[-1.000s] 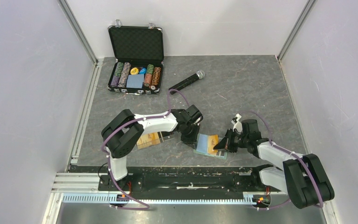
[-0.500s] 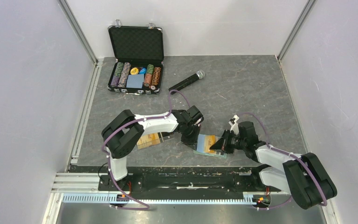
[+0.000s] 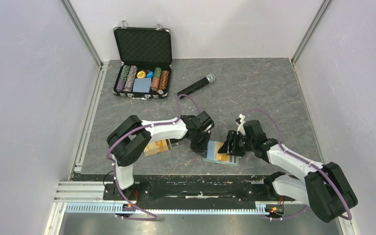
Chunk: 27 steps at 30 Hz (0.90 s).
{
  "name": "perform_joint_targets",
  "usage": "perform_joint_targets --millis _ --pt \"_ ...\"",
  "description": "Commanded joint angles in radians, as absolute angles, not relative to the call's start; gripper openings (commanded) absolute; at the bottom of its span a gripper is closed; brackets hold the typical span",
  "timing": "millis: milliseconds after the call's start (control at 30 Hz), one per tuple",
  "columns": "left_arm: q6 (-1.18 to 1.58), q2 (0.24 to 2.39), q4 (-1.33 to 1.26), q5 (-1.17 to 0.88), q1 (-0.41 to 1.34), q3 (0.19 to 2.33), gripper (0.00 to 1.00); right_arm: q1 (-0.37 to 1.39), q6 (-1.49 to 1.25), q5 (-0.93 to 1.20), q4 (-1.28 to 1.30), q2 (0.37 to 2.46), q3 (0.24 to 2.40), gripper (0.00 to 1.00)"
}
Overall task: Put the credit cards into the card holder
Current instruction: Insert the credit card into the card holder.
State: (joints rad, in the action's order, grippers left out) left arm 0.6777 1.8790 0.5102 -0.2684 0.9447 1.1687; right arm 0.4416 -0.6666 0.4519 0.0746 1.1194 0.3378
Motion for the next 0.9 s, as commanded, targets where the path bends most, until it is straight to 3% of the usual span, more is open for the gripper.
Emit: perform_joint_targets --millis 0,233,633,867 --pt "0.693 1.896 0.522 -0.264 0.954 1.204 0.02 0.446 -0.547 0.331 0.293 1.098 0.417 0.53" --pt "0.692 1.905 0.523 -0.271 0.954 1.221 0.02 0.455 -0.531 0.325 0.319 1.086 0.416 0.55" --pt "0.688 1.913 0.523 -0.278 0.958 1.227 0.02 0.496 -0.619 0.438 0.114 1.198 0.38 0.43" --pt "0.68 1.907 0.541 -0.265 0.96 1.237 0.02 0.535 -0.641 0.469 0.046 1.249 0.433 0.41"
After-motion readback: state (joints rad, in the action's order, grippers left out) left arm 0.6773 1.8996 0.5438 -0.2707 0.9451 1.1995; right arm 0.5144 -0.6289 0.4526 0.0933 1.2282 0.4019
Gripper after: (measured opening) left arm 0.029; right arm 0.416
